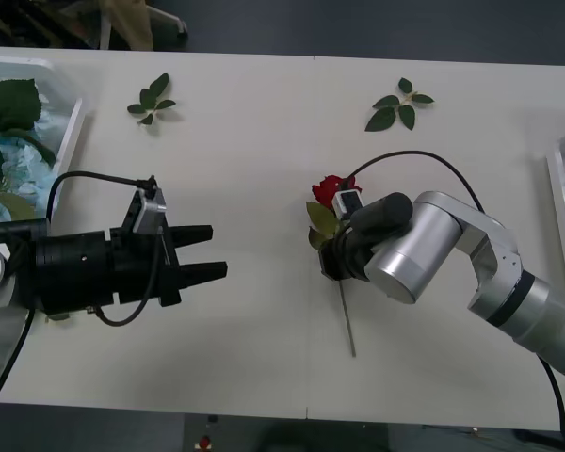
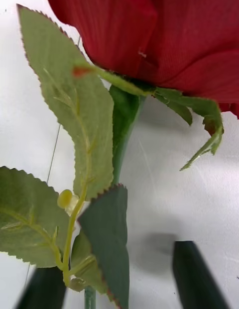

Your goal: Put the red flowers into the right box and the blue flowers into the left box

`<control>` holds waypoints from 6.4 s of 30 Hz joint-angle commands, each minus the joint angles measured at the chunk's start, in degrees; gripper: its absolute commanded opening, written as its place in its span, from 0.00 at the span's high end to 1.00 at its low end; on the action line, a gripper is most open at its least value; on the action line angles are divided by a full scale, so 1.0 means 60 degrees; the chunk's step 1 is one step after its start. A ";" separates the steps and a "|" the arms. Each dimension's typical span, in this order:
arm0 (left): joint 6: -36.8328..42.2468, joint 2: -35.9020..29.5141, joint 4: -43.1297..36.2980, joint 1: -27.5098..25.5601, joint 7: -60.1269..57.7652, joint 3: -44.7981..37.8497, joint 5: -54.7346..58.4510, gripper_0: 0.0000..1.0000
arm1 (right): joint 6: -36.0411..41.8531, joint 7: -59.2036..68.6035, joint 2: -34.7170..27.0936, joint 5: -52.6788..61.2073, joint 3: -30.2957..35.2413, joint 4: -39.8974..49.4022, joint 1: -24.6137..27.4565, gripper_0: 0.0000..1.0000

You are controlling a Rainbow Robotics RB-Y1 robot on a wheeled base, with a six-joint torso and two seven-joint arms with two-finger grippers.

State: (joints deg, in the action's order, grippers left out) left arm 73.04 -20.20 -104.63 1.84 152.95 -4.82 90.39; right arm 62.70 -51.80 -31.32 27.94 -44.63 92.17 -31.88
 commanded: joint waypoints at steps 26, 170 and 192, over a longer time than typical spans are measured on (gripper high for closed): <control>-0.0015 -0.0398 -0.0095 0.0059 0.0342 0.0100 0.0477 0.36 | 0.1986 -0.0097 -0.1650 0.1789 0.4010 0.1880 0.0318 1.00; -0.0015 -0.0398 -0.0095 0.0059 0.0342 0.0100 0.0477 0.35 | 0.5765 -1.7200 -0.1548 0.8996 0.6500 0.1573 0.0552 0.00; -0.0015 -0.0398 -0.0095 0.0059 0.0342 0.0100 0.0477 0.35 | 0.5604 -1.7200 -0.1475 0.8747 0.6266 0.1573 0.0537 0.00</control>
State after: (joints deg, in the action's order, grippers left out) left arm 73.31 -21.78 -104.43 1.85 152.95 -4.82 92.66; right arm 96.43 -153.59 -41.38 80.29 -7.04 99.74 -27.77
